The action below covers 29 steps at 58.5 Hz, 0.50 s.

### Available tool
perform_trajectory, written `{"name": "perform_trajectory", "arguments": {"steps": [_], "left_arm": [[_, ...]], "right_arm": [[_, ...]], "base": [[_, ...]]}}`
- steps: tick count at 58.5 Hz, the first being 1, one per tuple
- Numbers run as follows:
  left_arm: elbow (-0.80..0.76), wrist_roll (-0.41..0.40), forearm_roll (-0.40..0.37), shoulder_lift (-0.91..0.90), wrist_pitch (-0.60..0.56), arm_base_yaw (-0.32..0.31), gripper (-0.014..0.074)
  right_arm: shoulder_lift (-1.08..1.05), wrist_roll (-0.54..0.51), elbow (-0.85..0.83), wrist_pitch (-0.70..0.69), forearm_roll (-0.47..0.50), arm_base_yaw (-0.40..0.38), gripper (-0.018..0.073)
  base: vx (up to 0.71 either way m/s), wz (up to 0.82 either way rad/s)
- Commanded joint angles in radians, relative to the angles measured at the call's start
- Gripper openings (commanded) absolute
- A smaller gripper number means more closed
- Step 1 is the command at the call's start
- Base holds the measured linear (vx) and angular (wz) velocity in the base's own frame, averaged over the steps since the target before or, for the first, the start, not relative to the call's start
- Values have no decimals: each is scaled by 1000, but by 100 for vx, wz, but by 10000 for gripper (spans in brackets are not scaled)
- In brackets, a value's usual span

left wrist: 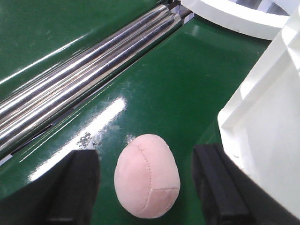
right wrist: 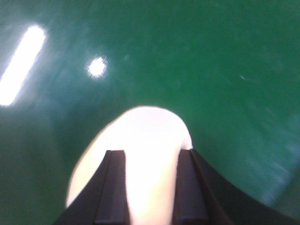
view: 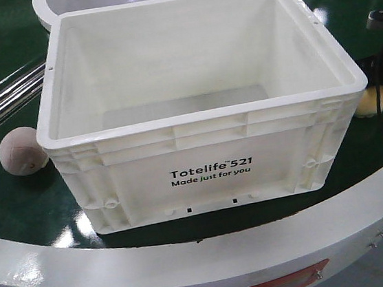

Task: Place moving items into box and shelve
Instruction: 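Close the right gripper on the pale yellow ball and lift it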

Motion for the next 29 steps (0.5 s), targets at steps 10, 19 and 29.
{"name": "perform_trajectory", "arguments": {"steps": [10, 19, 29], "left_arm": [[-34, -1, -3, -23, -95, -3, 533], [-34, -1, -3, -23, -94, -3, 533], [-34, -1, -3, -24, -108, -3, 533]], "right_arm": [[-350, -42, -27, -65, -1, -6, -5], [-532, -59, -27, -111, 123, -3, -2], [-647, -290, -27, -111, 454, 79, -1]], "base": [[0, 0], [0, 0], [0, 0]]}}
